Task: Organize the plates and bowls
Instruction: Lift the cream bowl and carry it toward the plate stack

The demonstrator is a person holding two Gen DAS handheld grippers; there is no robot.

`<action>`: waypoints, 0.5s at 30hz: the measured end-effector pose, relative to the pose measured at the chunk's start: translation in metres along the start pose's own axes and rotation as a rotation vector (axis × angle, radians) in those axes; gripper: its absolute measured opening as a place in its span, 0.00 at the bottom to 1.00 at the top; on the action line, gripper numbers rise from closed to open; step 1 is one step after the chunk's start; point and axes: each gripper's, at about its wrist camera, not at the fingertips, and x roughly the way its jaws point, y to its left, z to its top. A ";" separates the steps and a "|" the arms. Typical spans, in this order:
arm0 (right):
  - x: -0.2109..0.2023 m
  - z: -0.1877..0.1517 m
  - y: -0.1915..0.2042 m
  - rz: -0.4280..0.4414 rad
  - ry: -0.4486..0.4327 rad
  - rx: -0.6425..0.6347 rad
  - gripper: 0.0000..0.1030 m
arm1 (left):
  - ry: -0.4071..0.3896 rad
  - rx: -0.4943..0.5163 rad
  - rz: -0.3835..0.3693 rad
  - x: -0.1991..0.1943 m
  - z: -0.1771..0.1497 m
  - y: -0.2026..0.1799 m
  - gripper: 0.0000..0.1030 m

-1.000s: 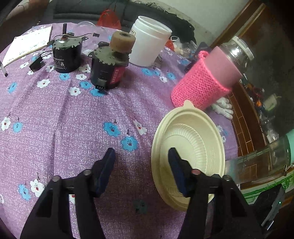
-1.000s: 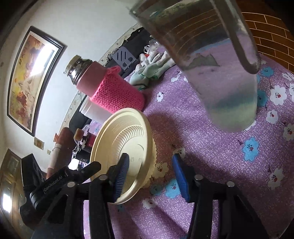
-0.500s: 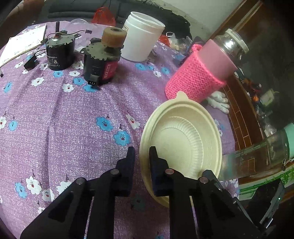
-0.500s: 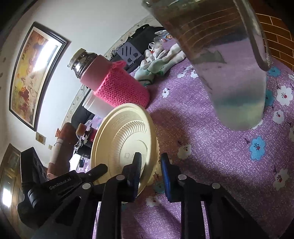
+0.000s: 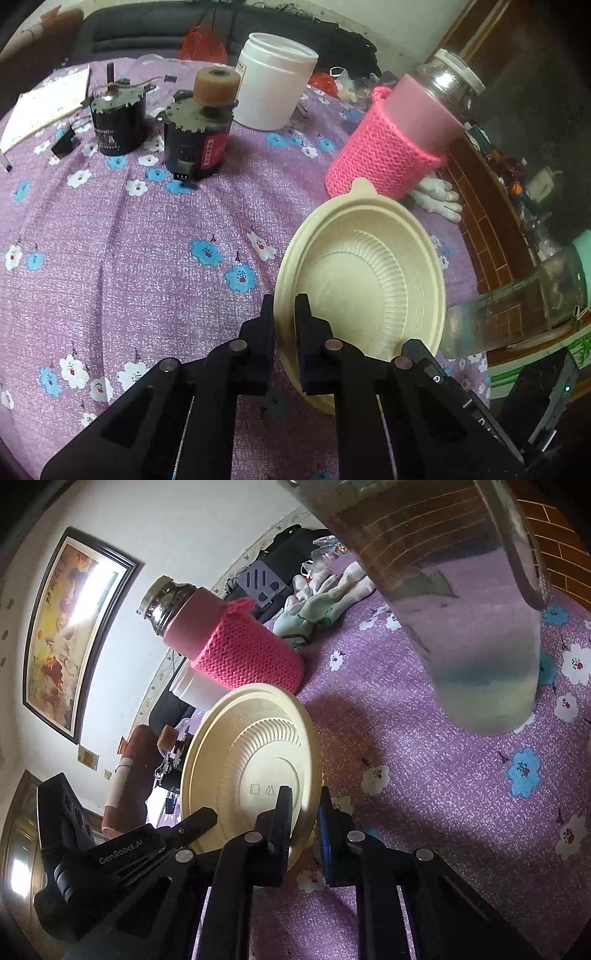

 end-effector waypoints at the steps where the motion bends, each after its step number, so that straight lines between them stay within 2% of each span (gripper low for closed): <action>1: 0.000 0.000 -0.001 0.003 0.006 0.006 0.12 | -0.006 0.007 0.010 -0.001 -0.001 -0.001 0.07; 8: -0.009 0.000 0.002 0.018 0.009 0.006 0.10 | -0.081 0.078 0.092 -0.013 -0.005 -0.017 0.08; 15: -0.026 -0.001 0.007 0.050 -0.002 0.017 0.10 | -0.152 0.129 0.121 -0.042 -0.013 -0.027 0.08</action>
